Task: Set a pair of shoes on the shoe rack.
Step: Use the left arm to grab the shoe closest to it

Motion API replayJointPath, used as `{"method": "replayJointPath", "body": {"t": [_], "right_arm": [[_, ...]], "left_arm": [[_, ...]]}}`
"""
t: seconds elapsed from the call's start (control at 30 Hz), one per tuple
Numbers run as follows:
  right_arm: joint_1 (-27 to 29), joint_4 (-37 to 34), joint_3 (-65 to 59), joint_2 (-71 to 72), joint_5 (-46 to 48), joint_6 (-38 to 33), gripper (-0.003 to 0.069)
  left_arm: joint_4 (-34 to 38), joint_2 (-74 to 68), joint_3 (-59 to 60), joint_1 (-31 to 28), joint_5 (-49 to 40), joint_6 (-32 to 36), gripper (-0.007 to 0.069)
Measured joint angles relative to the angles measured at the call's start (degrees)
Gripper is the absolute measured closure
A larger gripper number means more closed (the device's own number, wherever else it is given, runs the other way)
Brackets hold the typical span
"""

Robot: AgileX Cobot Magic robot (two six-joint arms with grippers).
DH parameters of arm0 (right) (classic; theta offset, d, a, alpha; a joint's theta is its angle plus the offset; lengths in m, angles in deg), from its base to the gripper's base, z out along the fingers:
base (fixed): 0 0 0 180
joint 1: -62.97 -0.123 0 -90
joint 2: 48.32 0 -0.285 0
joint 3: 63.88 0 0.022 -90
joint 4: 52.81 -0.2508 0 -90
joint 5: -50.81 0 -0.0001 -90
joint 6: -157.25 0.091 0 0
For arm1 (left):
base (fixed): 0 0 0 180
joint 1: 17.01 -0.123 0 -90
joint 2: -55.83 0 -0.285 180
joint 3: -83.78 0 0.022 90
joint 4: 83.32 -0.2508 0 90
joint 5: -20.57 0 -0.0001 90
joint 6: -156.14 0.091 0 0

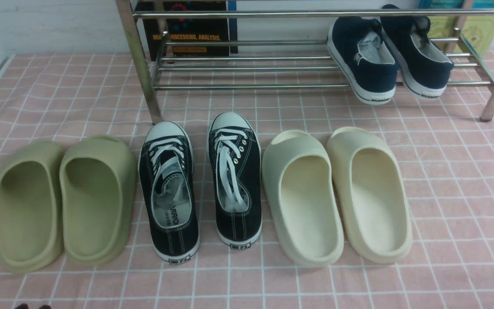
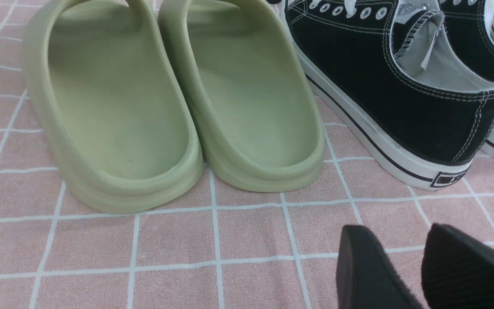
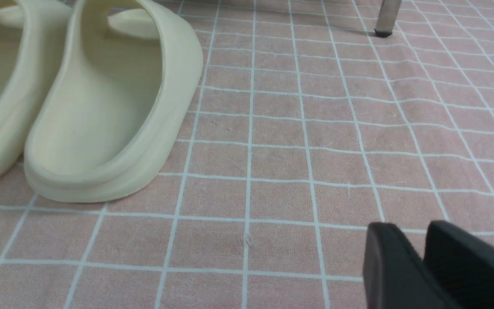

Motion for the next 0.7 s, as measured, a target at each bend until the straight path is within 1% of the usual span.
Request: {"method": "replayJointPath", "body": {"t": [0.63, 0.7], "right_arm": [[0.00, 0.00, 0.00, 0.00, 0.00, 0.00, 0.0493], [0.00, 0.00, 0.00, 0.00, 0.00, 0.00, 0.0488]], "left_arm": [[-0.10, 0.00, 0.00, 0.00, -0.05, 0.00, 0.0385], [-1.80, 0.00, 0.00, 0.00, -0.05, 0.00, 0.0385]]}}
